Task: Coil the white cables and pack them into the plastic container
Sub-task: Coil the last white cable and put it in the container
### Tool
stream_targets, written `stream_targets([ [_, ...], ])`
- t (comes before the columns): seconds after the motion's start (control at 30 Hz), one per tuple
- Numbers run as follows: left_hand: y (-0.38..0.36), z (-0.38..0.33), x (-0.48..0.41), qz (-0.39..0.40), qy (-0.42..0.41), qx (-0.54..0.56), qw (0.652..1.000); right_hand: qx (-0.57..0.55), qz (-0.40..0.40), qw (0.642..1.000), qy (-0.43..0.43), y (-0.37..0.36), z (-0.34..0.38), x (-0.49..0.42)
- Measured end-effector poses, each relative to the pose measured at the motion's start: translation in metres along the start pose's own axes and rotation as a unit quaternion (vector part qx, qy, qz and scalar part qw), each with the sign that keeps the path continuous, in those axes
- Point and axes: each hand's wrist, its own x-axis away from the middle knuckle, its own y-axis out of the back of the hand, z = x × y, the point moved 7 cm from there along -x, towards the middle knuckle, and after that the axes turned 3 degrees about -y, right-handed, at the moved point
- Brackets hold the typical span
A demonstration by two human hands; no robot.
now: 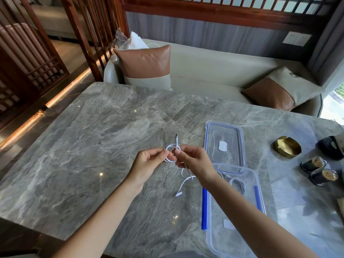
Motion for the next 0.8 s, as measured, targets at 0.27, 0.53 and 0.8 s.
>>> stream_targets([
  [0.27,-0.003,0.018,0.000,0.223,0.227,0.109,0.942,0.320,0.162,0.930,0.080,-0.009,0.042,0.001],
  [0.53,-0.006,-0.002,-0.009,0.277,0.212,-0.094,0.933,0.546,0.177,0.805,0.152,-0.025,0.058,0.006],
  [0.8,0.001,-0.010,-0.020,0.113,0.102,0.072,0.986,0.291,0.016,0.946,0.145,-0.002,0.053,0.006],
])
